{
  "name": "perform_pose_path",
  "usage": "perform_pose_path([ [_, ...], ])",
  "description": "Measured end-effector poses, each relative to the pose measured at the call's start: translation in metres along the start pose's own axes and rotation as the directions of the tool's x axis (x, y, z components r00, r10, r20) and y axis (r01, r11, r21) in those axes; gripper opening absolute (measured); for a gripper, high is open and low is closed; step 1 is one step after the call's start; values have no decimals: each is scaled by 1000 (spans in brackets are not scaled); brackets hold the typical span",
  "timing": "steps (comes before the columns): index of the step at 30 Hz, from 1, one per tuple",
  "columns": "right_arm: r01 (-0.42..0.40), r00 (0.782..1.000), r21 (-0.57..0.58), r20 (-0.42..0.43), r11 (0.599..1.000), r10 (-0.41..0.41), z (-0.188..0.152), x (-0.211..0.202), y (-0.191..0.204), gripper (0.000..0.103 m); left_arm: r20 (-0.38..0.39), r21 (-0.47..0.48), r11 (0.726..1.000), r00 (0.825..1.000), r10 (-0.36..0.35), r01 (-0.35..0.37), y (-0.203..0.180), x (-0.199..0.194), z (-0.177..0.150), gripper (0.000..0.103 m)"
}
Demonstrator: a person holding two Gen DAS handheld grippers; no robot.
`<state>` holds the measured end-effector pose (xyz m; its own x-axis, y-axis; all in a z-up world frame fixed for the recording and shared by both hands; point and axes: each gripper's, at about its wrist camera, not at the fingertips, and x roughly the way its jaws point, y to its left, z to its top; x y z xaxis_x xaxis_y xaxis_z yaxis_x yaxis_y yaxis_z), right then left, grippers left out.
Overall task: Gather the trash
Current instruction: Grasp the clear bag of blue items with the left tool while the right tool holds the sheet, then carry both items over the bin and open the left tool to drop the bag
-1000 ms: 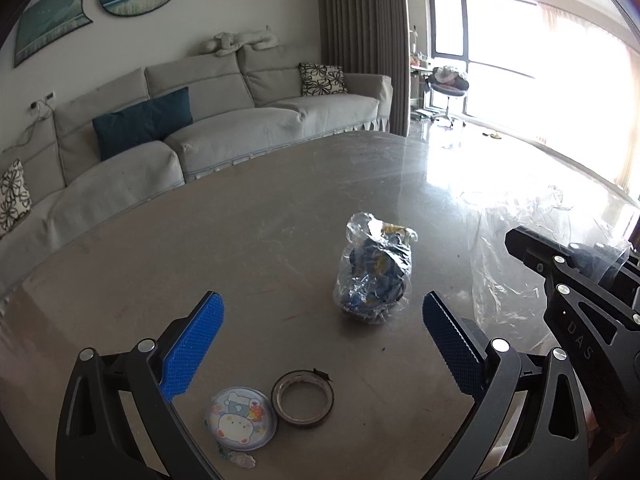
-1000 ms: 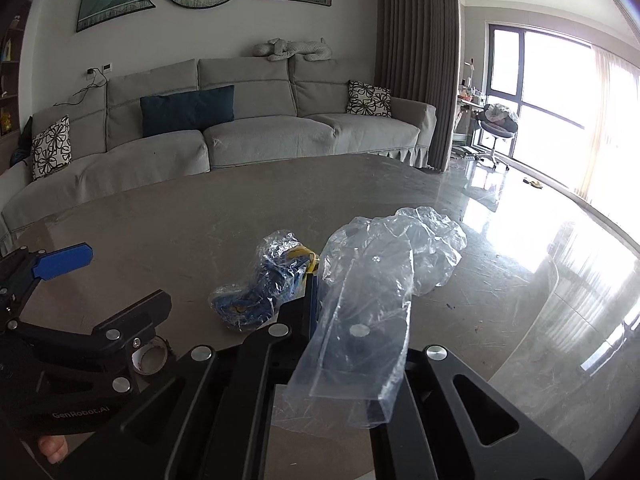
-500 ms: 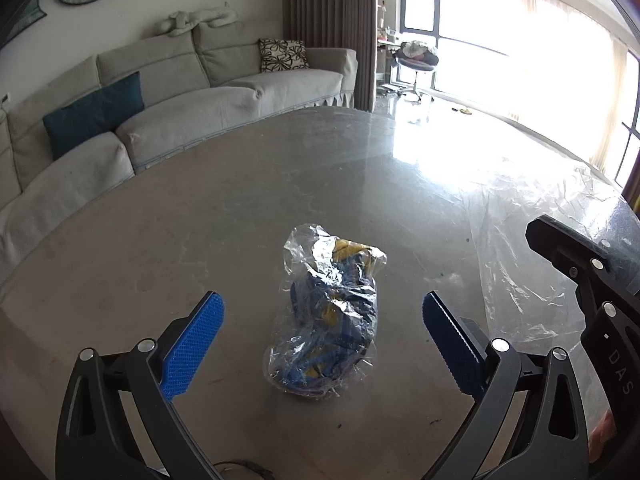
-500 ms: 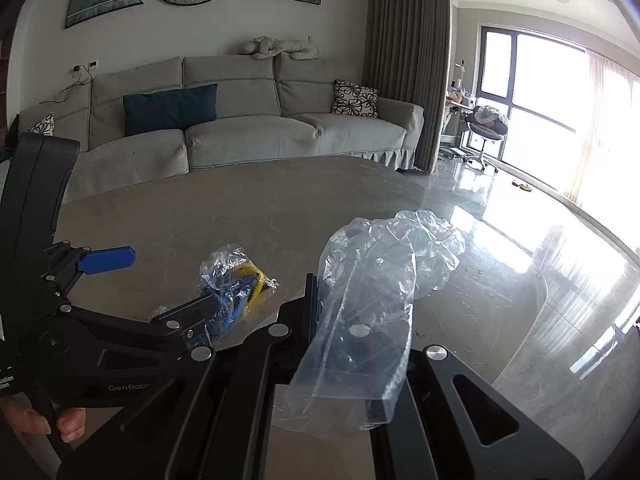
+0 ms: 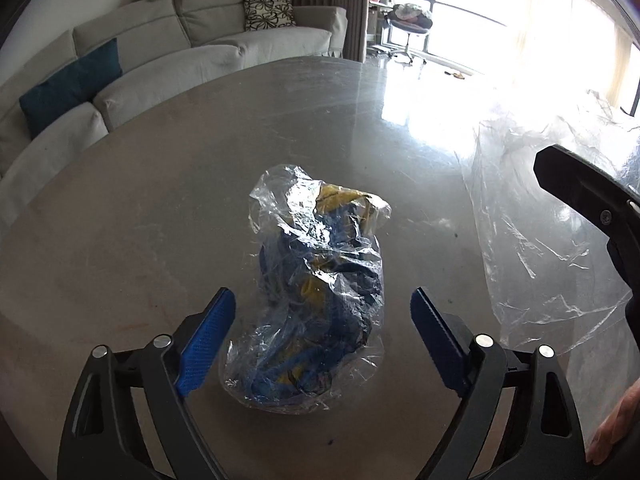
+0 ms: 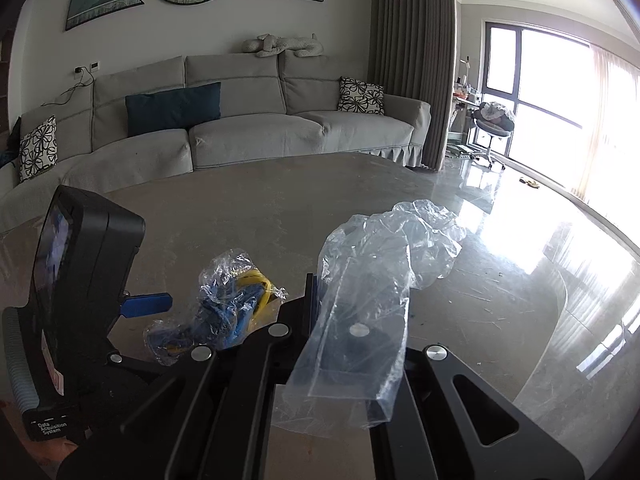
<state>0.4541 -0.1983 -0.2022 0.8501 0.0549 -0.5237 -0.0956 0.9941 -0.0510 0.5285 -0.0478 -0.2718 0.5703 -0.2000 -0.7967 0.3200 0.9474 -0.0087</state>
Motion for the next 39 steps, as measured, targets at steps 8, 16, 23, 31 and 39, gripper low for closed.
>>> perform_pose_path([
  [8, 22, 1000, 8, 14, 1000, -22, 2, -16, -9, 2, 8, -17, 1000, 1000, 16, -16, 1, -8, -2, 19],
  [16, 23, 998, 12, 50, 1000, -24, 7, -48, -6, 2, 166, -4, 998, 984, 58, -58, -6, -82, -1, 16],
  [23, 13, 993, 8, 120, 1000, -14, 5, -110, -1, 2, 251, 1, 997, 965, 74, -77, -21, -150, -17, 16],
  [31, 52, 985, 6, 165, 999, -52, -29, -196, -5, 2, 299, 19, 1000, 954, 0, -7, -56, -204, -70, 16],
  [39, 139, 985, 40, 94, 989, -143, -97, -253, -19, 2, 235, 115, 991, 967, -99, 73, -117, -212, -142, 16],
])
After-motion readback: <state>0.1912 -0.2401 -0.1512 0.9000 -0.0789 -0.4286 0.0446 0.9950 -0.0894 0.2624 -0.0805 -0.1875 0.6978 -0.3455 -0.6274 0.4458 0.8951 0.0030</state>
